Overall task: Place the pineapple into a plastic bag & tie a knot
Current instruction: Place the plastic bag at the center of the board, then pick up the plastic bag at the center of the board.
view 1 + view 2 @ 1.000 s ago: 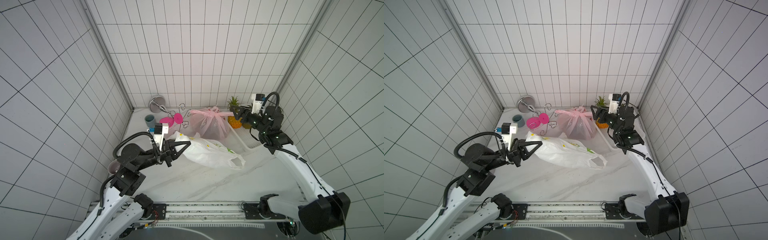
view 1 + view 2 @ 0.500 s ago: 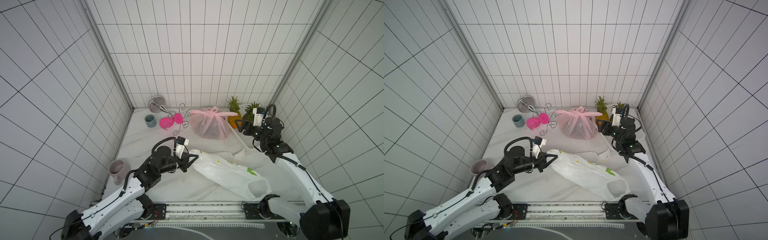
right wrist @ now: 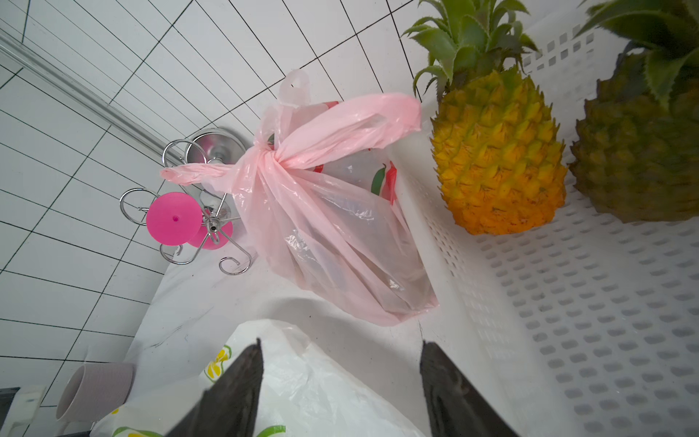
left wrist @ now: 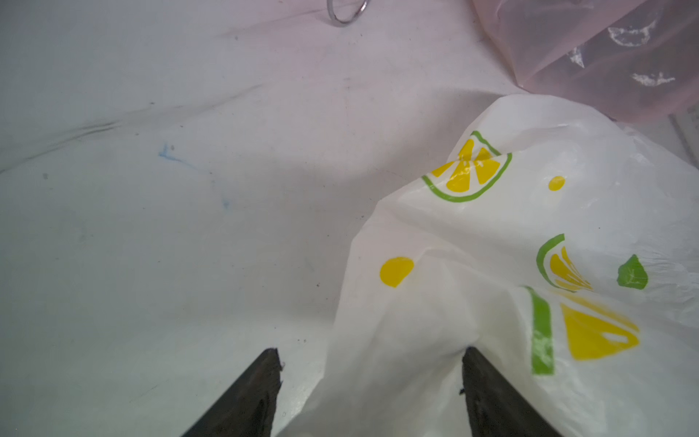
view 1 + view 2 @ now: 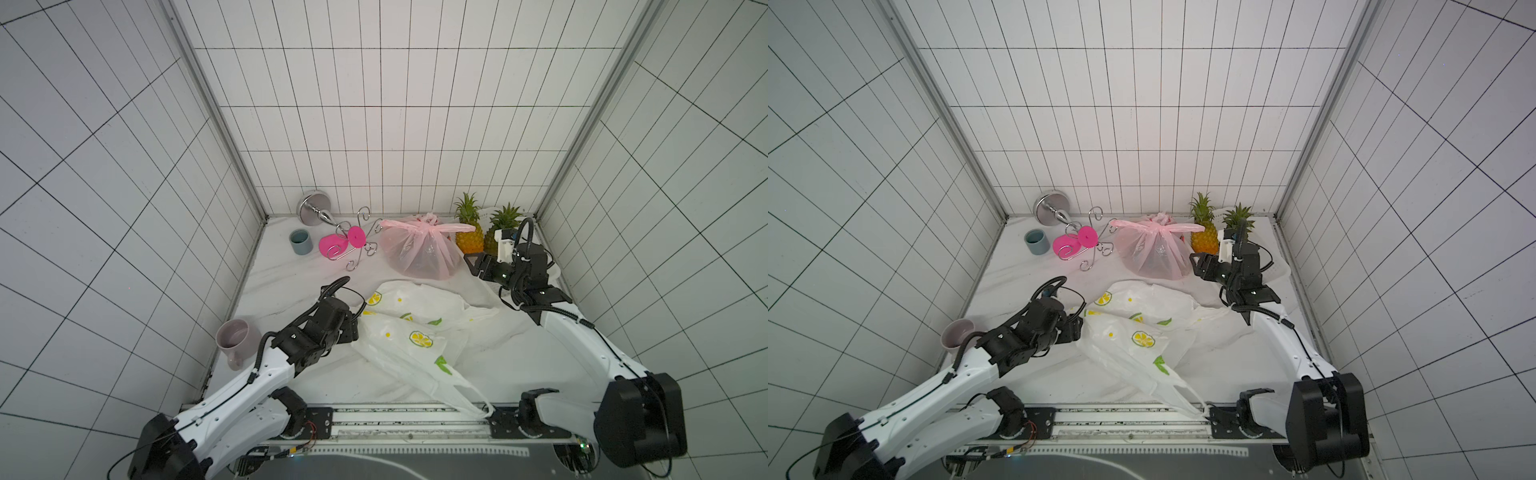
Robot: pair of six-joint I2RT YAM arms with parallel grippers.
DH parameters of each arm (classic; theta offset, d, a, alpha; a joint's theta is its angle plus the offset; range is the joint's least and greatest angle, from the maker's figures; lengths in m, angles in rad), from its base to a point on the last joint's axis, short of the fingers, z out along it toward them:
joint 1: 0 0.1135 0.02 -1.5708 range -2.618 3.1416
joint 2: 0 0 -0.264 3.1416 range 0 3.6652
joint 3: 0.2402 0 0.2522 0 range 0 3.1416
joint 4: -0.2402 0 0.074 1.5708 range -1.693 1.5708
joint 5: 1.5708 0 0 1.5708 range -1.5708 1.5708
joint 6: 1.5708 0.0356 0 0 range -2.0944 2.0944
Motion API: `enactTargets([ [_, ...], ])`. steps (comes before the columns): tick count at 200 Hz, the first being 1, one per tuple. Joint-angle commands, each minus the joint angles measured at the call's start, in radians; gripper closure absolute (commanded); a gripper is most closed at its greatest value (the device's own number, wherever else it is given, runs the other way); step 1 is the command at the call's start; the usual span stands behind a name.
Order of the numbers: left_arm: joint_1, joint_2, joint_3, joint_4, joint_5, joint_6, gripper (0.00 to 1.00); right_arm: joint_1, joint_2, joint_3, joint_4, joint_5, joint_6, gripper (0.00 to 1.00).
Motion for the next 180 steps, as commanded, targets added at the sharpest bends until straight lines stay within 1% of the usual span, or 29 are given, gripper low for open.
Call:
enactTargets([
  [1,-0.021,-0.109,0.108,-0.072,-0.119,-0.054,0.2,-0.006,0.005,-0.064,0.029,-0.05,0.008,0.34],
  [7,-0.036,-0.126,0.142,-0.09,-0.149,-0.048,0.17,-0.006,0.004,-0.07,0.026,-0.052,0.009,0.34],
  [18,-0.074,-0.124,0.213,-0.131,-0.216,-0.02,0.16,-0.006,0.003,-0.087,0.025,-0.058,0.012,0.34],
  [36,-0.16,-0.024,0.32,-0.214,-0.303,0.05,0.16,-0.005,-0.005,-0.115,0.028,-0.065,0.02,0.34],
  [42,-0.195,0.024,0.344,-0.209,-0.291,0.093,0.16,-0.005,-0.009,-0.123,0.025,-0.06,0.02,0.34],
  [56,-0.303,0.148,0.364,-0.158,-0.218,0.193,0.16,-0.009,-0.023,-0.137,0.015,-0.034,0.023,0.33],
  [68,-0.414,0.261,0.374,-0.095,-0.18,0.278,0.16,-0.019,-0.037,-0.14,-0.003,-0.018,0.028,0.31],
  [82,-0.546,0.401,0.389,-0.013,-0.132,0.388,0.14,-0.046,-0.051,-0.147,-0.018,-0.03,0.042,0.29],
  [94,-0.609,0.517,0.429,0.026,-0.104,0.441,0.12,-0.077,-0.063,-0.162,-0.023,-0.047,0.051,0.27],
  [103,-0.632,0.599,0.477,0.026,-0.098,0.467,0.12,-0.106,-0.074,-0.172,-0.029,-0.063,0.056,0.26],
  [117,-0.661,0.702,0.547,0.01,-0.16,0.486,0.12,-0.156,-0.1,-0.195,-0.037,-0.092,0.067,0.25],
  [127,-0.665,0.75,0.593,0.005,-0.173,0.495,0.11,-0.187,-0.123,-0.217,-0.037,-0.109,0.076,0.25],
  [163,-0.677,0.855,0.681,0.009,-0.156,0.529,0.1,-0.253,-0.189,-0.257,-0.044,-0.138,0.087,0.24],
  [180,-0.677,0.881,0.706,0.007,-0.139,0.528,0.1,-0.269,-0.207,-0.267,-0.047,-0.145,0.087,0.23],
])
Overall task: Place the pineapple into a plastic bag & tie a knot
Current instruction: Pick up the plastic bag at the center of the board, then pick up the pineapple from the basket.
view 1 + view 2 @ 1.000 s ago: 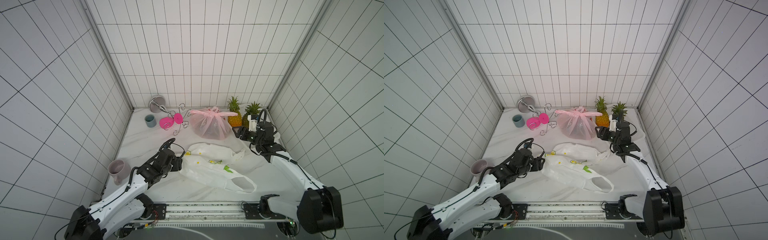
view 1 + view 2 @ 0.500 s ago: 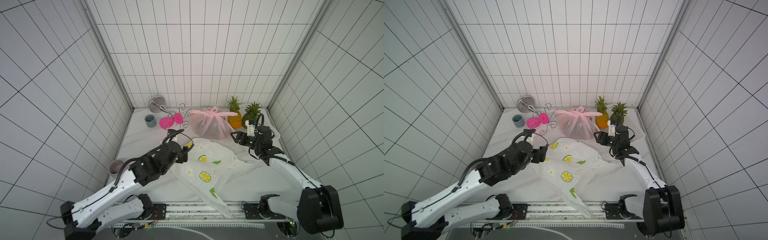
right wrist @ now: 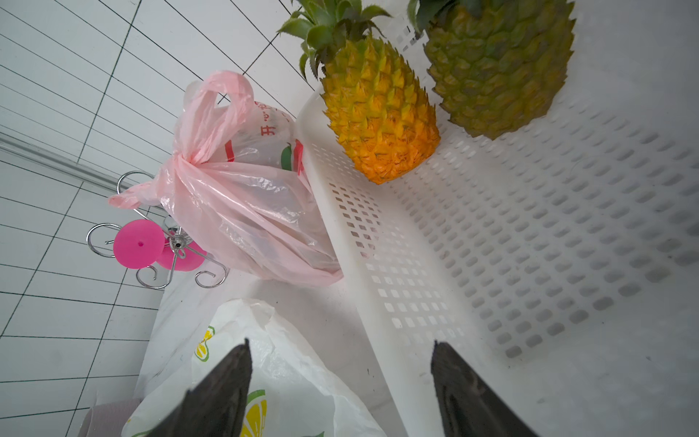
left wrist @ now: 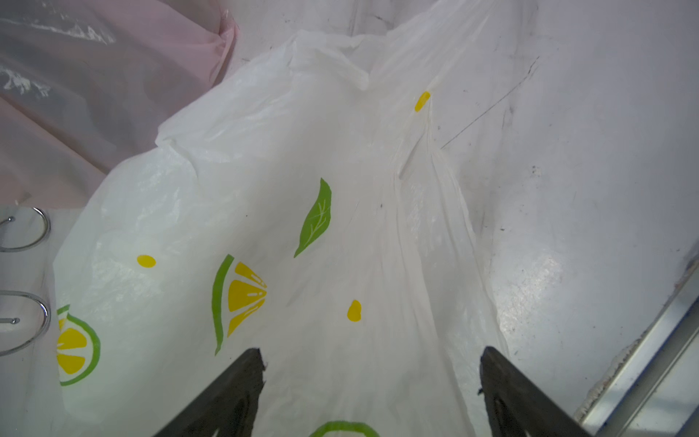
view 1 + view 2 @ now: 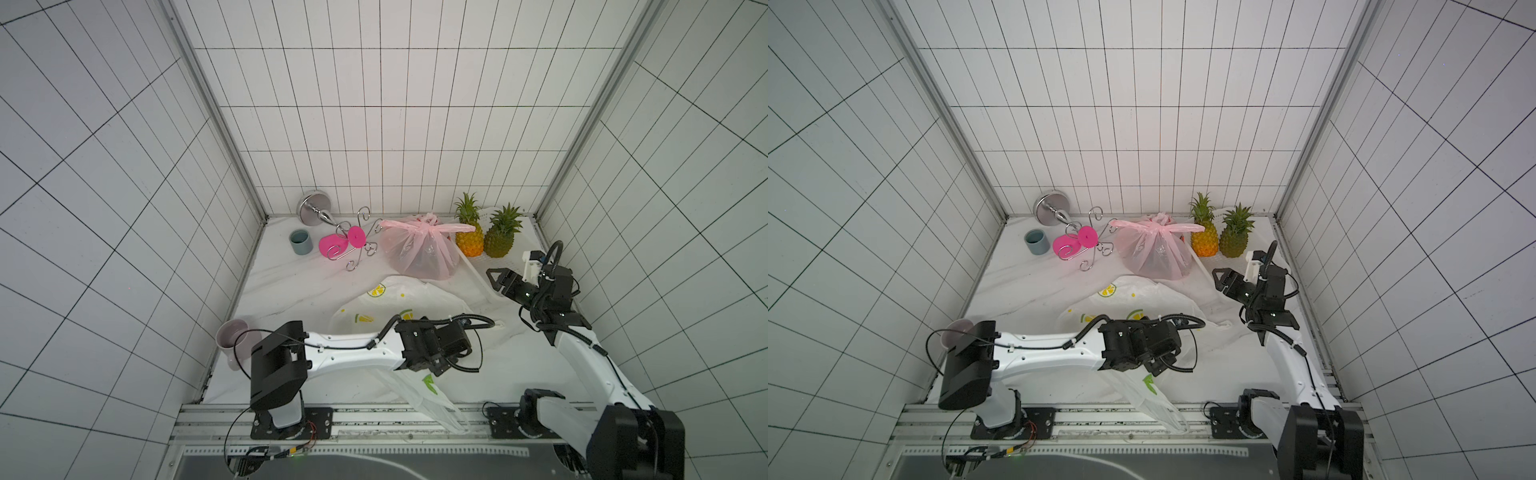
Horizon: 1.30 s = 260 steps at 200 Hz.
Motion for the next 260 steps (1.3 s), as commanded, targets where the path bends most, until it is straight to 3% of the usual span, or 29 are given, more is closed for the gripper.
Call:
enactTargets([
  [1,-0.007,0.039,0.046,0.009,0.005,0.036,0.1,-0.025,-0.032,-0.061,-0.012,-0.038,0.012,0.23],
  [33,-0.007,0.107,0.083,-0.009,0.003,0.038,0.09,-0.049,-0.035,-0.066,-0.014,-0.047,0.008,0.23],
  [92,-0.006,0.222,0.095,-0.124,-0.194,0.005,0.11,-0.089,-0.043,-0.065,0.004,-0.059,0.015,0.23],
  [103,0.0,0.241,0.107,-0.147,-0.239,-0.011,0.27,-0.093,-0.044,-0.067,0.015,-0.054,0.022,0.23],
  [119,0.027,0.225,0.125,-0.158,-0.244,-0.034,0.74,-0.092,-0.047,-0.065,0.03,-0.036,0.028,0.24],
  [128,0.051,0.183,0.123,-0.139,-0.199,-0.04,1.0,-0.093,-0.05,-0.06,0.042,-0.015,0.029,0.24],
  [156,0.174,-0.008,0.089,-0.046,0.112,-0.046,1.0,-0.093,-0.026,-0.014,0.093,0.065,0.053,0.23],
  [184,0.28,-0.136,0.123,-0.073,0.341,-0.04,1.0,-0.093,0.082,0.081,0.154,0.179,0.058,0.22],
  [220,0.357,-0.227,0.194,-0.148,0.488,-0.04,1.0,-0.085,0.292,0.287,0.177,0.265,0.0,0.17],
  [260,0.498,-0.318,0.128,-0.046,0.721,-0.109,1.0,-0.024,0.501,0.571,0.087,0.317,-0.114,0.14],
])
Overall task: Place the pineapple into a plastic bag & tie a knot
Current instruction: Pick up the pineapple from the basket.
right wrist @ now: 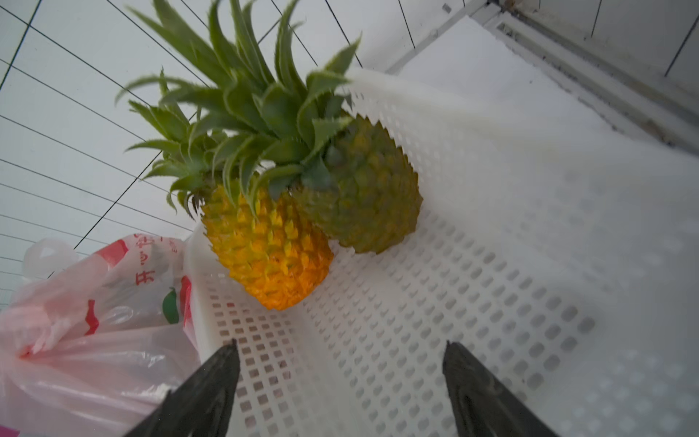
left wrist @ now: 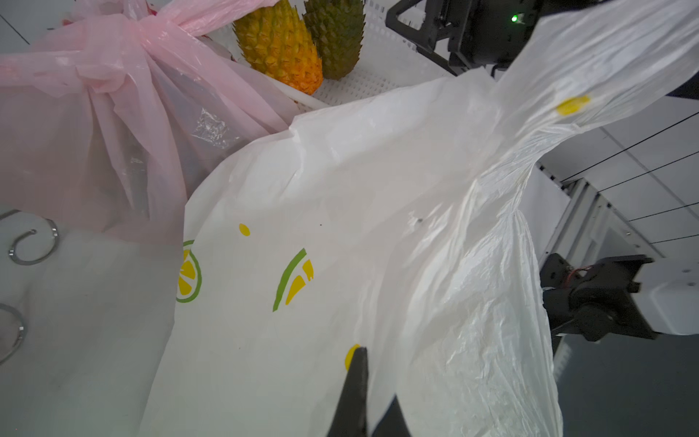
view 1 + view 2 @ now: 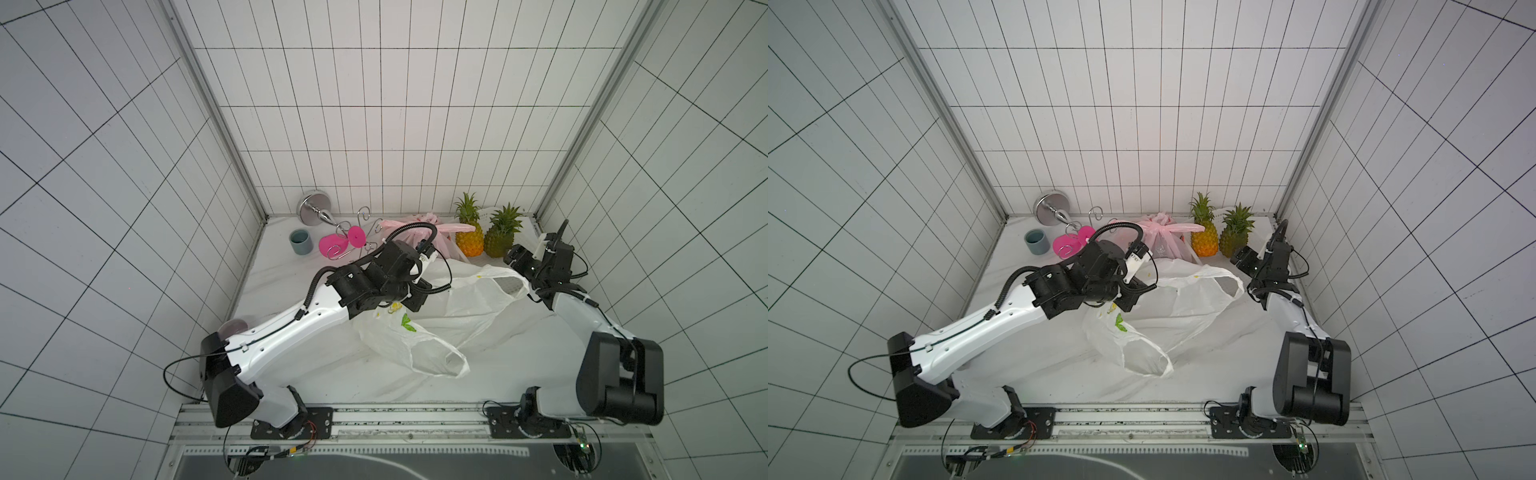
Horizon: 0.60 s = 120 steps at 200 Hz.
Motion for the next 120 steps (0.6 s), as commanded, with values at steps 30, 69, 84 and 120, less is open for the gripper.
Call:
enactTargets([
  [30,0.186,-0.026,-0.051,0.051,0.307,-0.063,1.0,0.11,0.231,0.496,-0.143,0.177,-0.195,0.13],
  [69,0.211,-0.004,-0.055,0.038,0.361,-0.036,1.0,0.145,0.415,0.75,-0.253,0.274,-0.245,0.11],
  [84,0.218,-0.005,-0.069,0.05,0.37,-0.039,1.0,0.151,0.48,0.831,-0.287,0.303,-0.258,0.11],
  [120,0.231,-0.003,-0.096,0.073,0.396,-0.048,1.0,0.16,0.605,0.989,-0.386,0.398,-0.288,0.09],
])
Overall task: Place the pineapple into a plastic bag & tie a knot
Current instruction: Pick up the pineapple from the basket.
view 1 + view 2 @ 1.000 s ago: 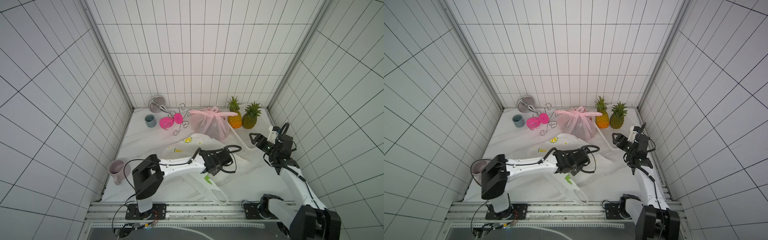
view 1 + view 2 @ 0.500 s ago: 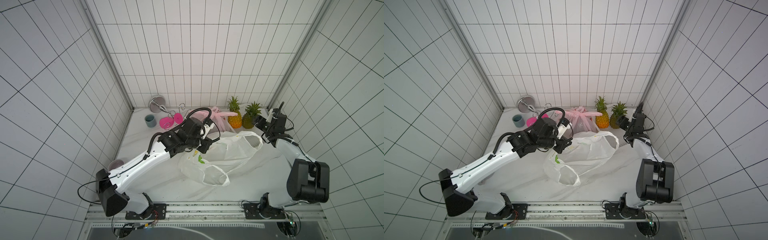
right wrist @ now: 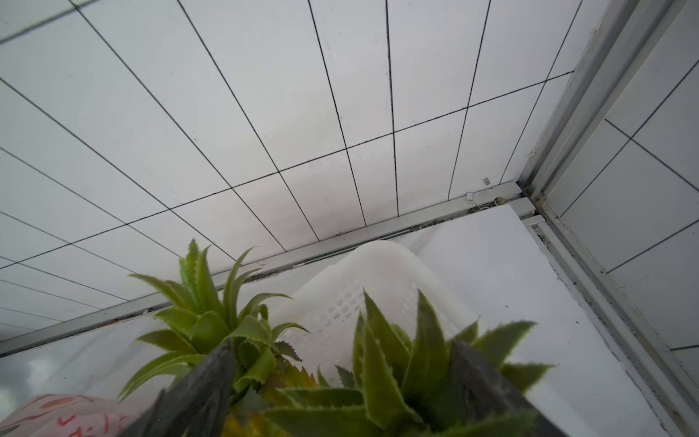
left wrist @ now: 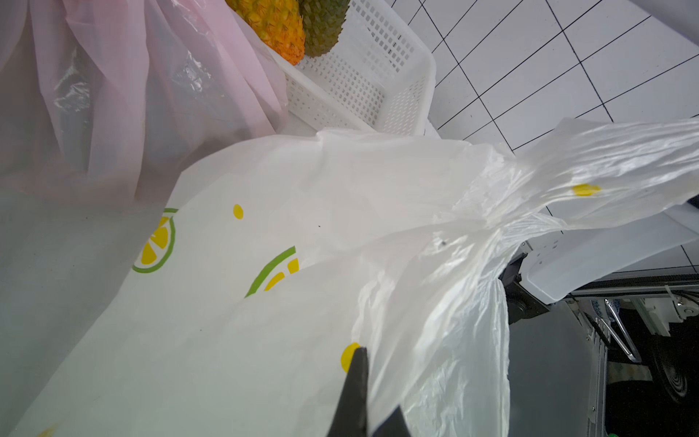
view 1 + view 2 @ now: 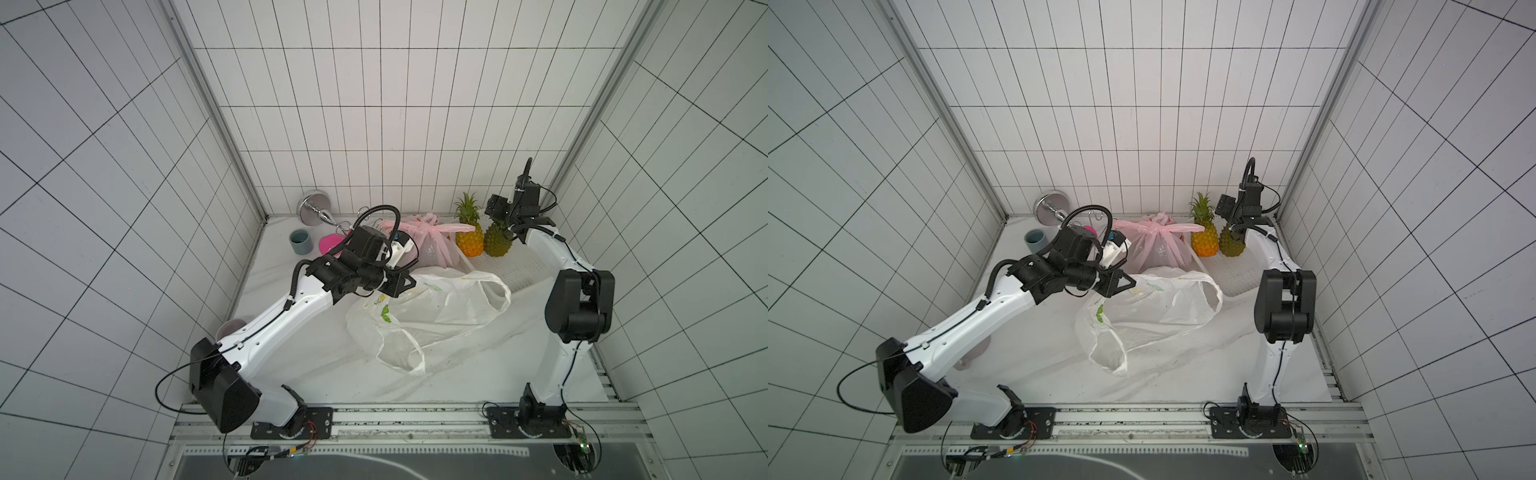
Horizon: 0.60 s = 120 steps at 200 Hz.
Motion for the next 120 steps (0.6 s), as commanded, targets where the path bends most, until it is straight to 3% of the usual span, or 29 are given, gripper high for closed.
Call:
enactTargets([
  [1,0.013,0.01,-0.018,0.036,0.043,0.002,1.0,0.008,0.062,0.176,-0.126,0.105,-0.044,0.09],
  [26,0.025,0.017,-0.033,0.046,0.05,0.002,1.0,-0.008,0.107,0.216,-0.128,0.093,-0.032,0.08],
  [50,0.037,0.031,-0.032,0.043,0.062,0.0,1.0,-0.028,0.158,0.263,-0.118,0.039,-0.006,0.15],
  [75,0.043,0.037,-0.035,0.043,0.066,-0.004,1.0,-0.042,0.21,0.31,-0.118,0.001,0.019,0.32],
  [120,0.049,0.059,-0.035,0.045,0.07,-0.013,1.0,-0.058,0.256,0.327,-0.116,-0.06,0.052,0.74],
])
